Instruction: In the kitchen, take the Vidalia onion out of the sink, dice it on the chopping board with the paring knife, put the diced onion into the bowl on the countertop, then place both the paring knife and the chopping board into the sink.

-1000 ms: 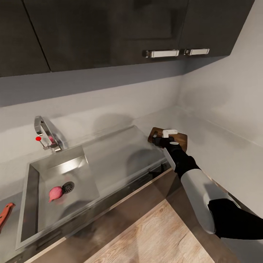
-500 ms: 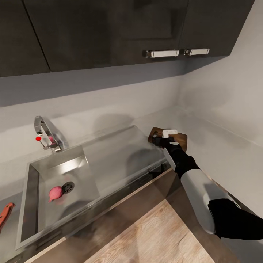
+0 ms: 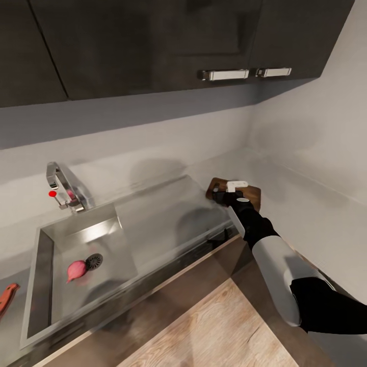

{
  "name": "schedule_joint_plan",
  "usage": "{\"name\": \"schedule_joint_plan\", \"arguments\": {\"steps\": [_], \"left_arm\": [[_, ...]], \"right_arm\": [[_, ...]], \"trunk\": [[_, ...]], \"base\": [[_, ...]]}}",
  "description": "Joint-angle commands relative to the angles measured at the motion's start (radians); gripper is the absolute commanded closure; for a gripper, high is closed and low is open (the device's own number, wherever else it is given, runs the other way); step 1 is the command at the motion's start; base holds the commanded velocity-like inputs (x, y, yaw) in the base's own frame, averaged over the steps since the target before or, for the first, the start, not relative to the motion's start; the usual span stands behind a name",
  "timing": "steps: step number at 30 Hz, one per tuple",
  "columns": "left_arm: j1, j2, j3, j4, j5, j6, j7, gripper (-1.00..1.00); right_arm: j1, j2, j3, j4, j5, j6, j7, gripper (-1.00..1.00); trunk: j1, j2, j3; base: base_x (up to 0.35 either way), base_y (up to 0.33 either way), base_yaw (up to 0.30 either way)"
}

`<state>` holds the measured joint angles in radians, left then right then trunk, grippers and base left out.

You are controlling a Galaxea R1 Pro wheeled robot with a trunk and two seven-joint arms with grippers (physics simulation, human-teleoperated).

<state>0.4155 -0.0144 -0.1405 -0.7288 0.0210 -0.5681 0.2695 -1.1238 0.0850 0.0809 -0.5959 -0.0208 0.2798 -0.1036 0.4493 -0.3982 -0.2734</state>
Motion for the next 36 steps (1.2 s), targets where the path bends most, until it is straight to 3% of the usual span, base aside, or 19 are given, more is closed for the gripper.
{"name": "schedule_joint_plan", "arguments": {"steps": [1,22,36], "left_arm": [[0.000,0.001,-0.004,-0.001,0.002,-0.001,0.007,-1.00],[0.000,0.001,-0.004,-0.001,0.002,0.000,0.007,-1.00],[0.000,0.001,-0.004,-0.001,0.002,0.001,0.007,-1.00]], "right_arm": [[-0.001,-0.001,0.005,-0.001,-0.002,0.006,-0.007,-1.00],[-0.001,0.000,0.005,-0.001,-0.002,0.006,-0.007,-1.00],[0.000,0.001,0.005,-0.001,-0.002,0.006,-0.007,-1.00]], "trunk": [[0.001,-0.002,-0.002],[0.001,-0.002,-0.002],[0.001,-0.002,-0.002]], "base": [[0.061,-0.086,0.000],[0.091,-0.084,0.000],[0.227,-0.187,0.000]]}}
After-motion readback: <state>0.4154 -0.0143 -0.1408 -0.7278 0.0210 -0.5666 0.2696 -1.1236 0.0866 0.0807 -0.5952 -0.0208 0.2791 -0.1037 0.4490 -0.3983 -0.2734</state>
